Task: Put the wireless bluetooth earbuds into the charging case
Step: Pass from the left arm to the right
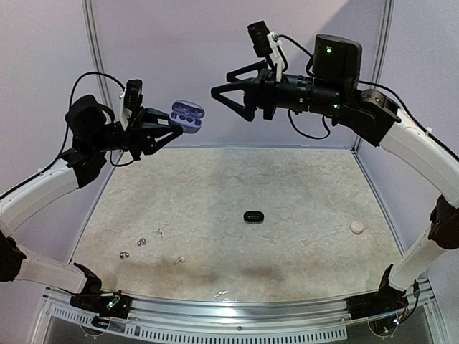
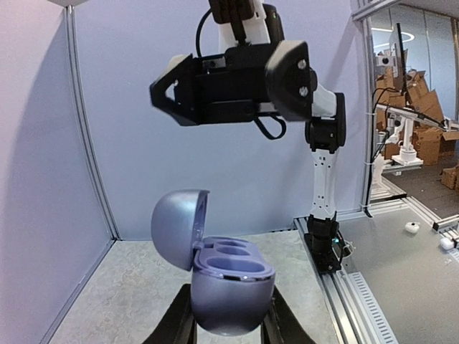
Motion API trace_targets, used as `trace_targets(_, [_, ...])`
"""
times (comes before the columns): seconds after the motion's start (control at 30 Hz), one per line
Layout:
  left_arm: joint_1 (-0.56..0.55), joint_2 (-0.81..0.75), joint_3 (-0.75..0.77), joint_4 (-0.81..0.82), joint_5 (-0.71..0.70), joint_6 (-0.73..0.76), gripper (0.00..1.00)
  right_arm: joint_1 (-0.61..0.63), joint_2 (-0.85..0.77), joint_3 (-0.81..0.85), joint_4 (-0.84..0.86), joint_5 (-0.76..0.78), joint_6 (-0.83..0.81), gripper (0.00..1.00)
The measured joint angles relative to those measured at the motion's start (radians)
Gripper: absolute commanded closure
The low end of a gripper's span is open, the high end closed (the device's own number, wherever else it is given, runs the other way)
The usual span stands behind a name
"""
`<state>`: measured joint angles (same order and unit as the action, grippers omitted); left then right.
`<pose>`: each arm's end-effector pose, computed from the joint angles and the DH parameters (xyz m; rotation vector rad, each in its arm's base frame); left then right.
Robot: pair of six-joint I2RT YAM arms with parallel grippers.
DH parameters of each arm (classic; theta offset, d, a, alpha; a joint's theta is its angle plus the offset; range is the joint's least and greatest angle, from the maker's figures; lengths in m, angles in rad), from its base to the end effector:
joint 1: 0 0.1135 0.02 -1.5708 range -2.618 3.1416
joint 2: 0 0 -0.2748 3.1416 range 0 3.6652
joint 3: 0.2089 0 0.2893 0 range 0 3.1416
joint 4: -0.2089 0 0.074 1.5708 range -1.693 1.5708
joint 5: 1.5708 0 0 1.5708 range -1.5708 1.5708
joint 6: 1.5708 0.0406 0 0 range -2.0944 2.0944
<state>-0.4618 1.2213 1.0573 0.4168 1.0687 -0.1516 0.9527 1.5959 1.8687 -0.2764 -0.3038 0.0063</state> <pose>0.2576 -0.1680 0.4081 1.1322 1.0831 -1.1877 0.2196 0.3298 0.5218 -0.9723 1.3490 0.9789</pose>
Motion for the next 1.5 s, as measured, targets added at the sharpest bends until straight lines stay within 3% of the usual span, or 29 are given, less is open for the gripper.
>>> trace_targets(0.07, [0.000, 0.000, -0.008, 0.031, -0.006, -0.023, 1.00, 0.000, -0.008, 0.002, 0.032, -0.017, 0.033, 0.34])
trace_targets(0.37, [0.000, -0.015, -0.017, 0.093, -0.013, -0.067, 1.00, 0.018, 0.076, 0.021, 0.066, -0.030, 0.071, 0.33])
trace_targets(0.57, [0.000, -0.025, -0.026, 0.110, -0.011, -0.071, 1.00, 0.029, 0.128, 0.040, 0.059, -0.043, 0.070, 0.54])
trace_targets(0.8, [0.000, -0.025, -0.027, 0.122, -0.010, -0.070, 1.00, 0.029, 0.130, 0.051, 0.057, -0.076, 0.070, 0.69])
trace_targets(1.3, [0.000, -0.025, -0.026, 0.124, -0.006, -0.070, 1.00, 0.029, 0.188, 0.135, -0.006, -0.144, 0.064, 0.69])
trace_targets(1.5, [0.000, -0.024, -0.027, 0.124, -0.004, -0.070, 1.00, 0.029, 0.193, 0.135, -0.014, -0.145, 0.060, 0.80])
